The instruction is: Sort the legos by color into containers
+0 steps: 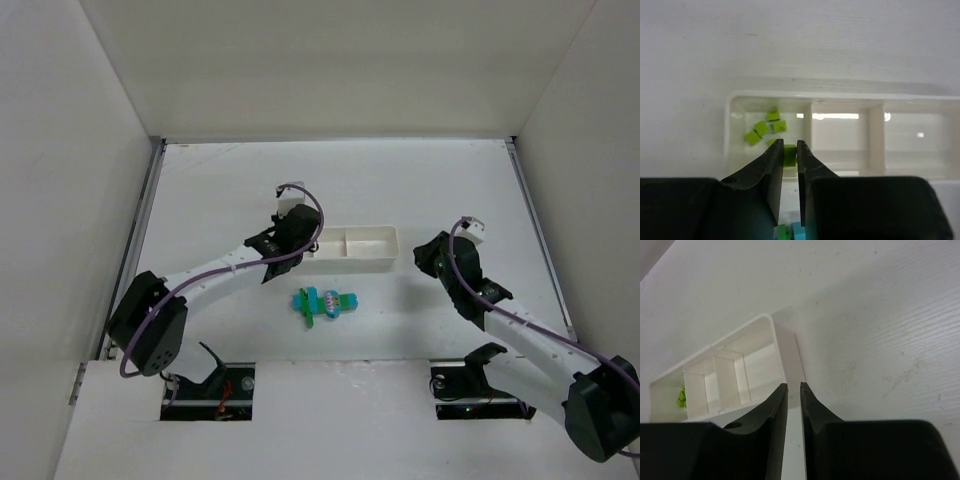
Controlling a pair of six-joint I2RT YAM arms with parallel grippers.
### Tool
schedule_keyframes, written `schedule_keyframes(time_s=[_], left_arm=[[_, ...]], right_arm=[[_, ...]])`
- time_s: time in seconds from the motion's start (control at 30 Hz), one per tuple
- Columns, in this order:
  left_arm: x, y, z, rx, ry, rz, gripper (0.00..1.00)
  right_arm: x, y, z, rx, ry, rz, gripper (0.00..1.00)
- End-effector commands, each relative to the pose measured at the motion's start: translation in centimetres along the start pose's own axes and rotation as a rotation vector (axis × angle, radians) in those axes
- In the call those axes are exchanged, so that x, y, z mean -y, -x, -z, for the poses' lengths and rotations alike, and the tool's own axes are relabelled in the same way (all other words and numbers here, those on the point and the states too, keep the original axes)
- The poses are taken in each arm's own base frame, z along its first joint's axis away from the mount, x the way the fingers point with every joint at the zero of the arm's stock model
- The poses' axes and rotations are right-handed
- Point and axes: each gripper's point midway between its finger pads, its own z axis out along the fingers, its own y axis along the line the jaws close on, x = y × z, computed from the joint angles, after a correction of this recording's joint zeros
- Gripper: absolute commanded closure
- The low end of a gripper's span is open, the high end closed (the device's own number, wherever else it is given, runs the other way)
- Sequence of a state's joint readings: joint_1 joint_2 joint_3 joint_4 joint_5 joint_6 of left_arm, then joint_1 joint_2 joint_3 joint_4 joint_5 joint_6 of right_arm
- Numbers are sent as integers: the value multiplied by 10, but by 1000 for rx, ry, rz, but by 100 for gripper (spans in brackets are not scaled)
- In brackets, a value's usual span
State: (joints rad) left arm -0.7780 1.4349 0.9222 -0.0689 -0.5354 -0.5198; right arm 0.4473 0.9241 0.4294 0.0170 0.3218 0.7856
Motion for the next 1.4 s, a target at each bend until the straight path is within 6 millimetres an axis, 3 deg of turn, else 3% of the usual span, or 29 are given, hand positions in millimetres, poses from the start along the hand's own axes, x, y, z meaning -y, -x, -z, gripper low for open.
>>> schedule_keyframes(time_s=[0.0, 0.3, 0.47, 0.57, 0.8, 0.93, 1.07, 1.2, 1.37], left_arm=[[-11, 7, -14, 22, 20, -28, 88], [-17, 0, -31, 4, 46, -43, 82], [-17, 3, -28, 13, 46, -44, 69], [-17, 10, -23, 30, 38, -32, 67], [-14, 15, 8, 55, -22, 28, 64], [-22, 6, 35, 29, -67, 91, 64], [-21, -12, 61, -38, -157, 148, 63], [-13, -30, 79, -88, -228, 155, 62], [-2, -55, 87, -107, -272, 107, 62]], right_arm=[[-18, 7, -1, 40, 50, -7, 78], [-32, -9, -1, -5, 74, 39, 76], [-41, -26, 3, -48, 105, 97, 72], [-50, -41, 7, -83, 134, 149, 70], [-80, -79, 29, -184, 244, 284, 63], [-93, -98, 42, -230, 304, 349, 40], [-108, -117, 52, -280, 392, 417, 25], [-107, -120, 43, -302, 353, 379, 25], [-107, -123, 26, -309, 321, 314, 39]])
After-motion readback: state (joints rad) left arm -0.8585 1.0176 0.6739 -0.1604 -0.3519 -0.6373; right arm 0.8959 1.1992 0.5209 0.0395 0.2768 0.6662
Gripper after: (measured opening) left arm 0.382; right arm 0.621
